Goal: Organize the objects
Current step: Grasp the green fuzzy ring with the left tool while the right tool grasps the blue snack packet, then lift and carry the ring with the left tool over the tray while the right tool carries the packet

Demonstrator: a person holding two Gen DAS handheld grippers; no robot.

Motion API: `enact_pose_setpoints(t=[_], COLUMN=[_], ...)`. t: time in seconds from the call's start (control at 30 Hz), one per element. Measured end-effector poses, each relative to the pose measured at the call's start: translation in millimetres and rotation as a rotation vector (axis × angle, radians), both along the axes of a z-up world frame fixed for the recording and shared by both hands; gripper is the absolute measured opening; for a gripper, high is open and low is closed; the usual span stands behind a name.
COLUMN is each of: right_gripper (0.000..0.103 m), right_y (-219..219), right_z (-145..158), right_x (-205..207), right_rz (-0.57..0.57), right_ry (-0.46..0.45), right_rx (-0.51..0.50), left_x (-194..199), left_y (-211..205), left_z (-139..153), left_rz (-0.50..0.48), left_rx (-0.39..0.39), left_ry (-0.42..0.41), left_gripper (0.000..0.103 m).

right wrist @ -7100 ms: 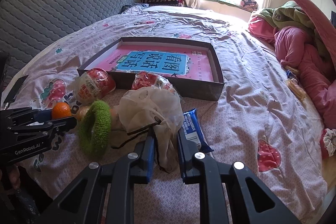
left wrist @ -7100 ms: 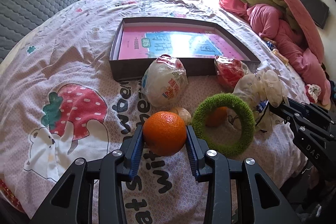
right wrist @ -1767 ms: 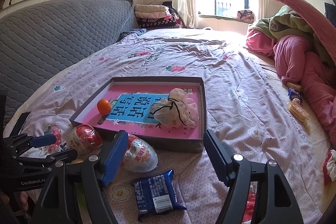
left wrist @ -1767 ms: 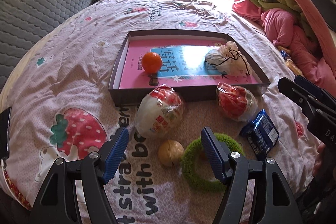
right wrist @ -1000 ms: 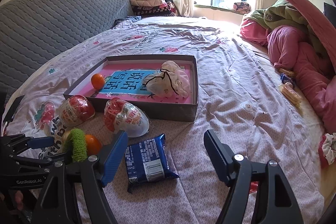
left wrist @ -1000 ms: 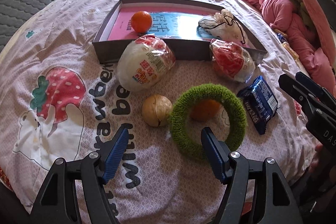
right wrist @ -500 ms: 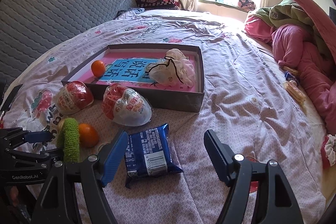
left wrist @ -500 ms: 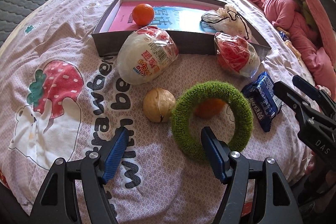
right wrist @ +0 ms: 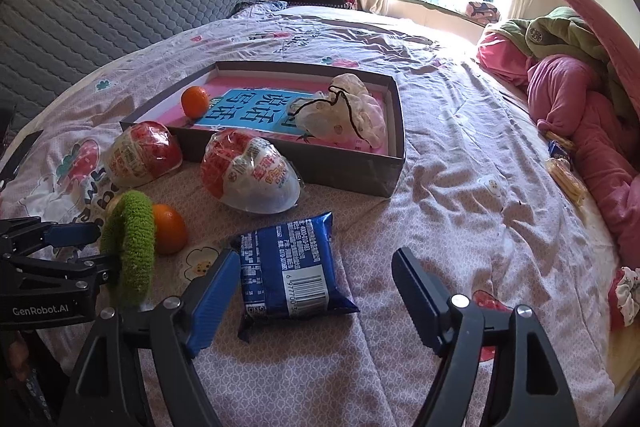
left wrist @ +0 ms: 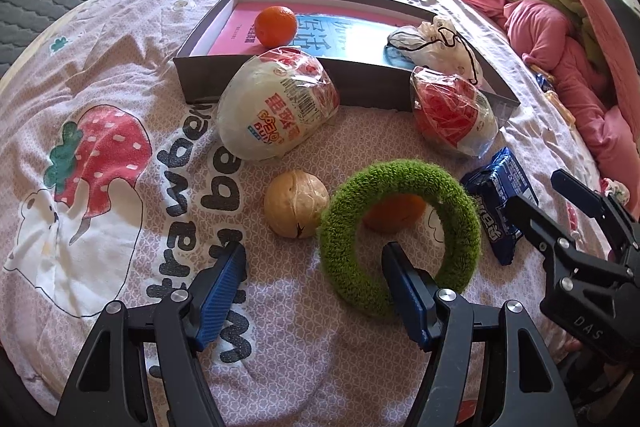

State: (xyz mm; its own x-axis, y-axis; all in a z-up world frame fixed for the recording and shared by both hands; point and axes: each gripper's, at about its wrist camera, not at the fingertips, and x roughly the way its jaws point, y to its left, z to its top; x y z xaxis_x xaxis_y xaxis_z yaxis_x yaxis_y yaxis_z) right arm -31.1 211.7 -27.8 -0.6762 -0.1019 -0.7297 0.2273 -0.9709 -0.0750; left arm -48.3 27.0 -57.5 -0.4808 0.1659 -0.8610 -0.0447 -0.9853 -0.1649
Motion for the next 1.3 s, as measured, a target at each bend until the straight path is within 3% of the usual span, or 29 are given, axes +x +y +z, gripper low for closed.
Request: enact_pose_setpoints(t=[0.23, 0.33, 0.47, 0.63, 0.73, 0.97, 1.3], right_gripper=[0.078, 0.08, 0.081, 0.08, 0.062, 0.051, 0.051], right_y=[-4.3, -4.5, -6.0, -7.6, -5.3, 1.3, -2.2], right_z=[-5.4, -7.5, -14.6, -26.2, -27.2, -22.5, -0.1], right_x=[-1.7, -3.6, -7.0, -14.5, -13.8, -10.3, 2.3], right_rz=[0.011, 0.017, 0.023, 0.022, 0.044, 0.047, 0.053], right_ry=[-0.006, -0.011, -0.03, -0.061, -0.074, -0.067, -0.018], right_rx=[0.03, 0.03, 0.045, 0.061, 0.011, -0.022, -0.052], left_x=[0.1, 1.1, 1.7, 3.1, 3.3, 6.1, 12.4], left_y=[5.0, 3.7, 4.5, 4.7, 4.2, 3.7, 2.7], left_z=[-0.9, -0.5, -0.9, -0.2, 0.5, 4.5, 19.8], left_rz=[-0.023, -0.031, -0.042, -0.044, -0.043, -0.05, -0.065], left_rx=[0.023, 0.071, 0.097, 0.108, 0.113, 0.114, 0.112], left_ry=[-0.006, -0.008, -0.011, -0.009, -0.007, 0.004, 0.052], left_gripper=[0.045, 0.03, 0.022, 0.018, 0.017, 0.015, 0.014])
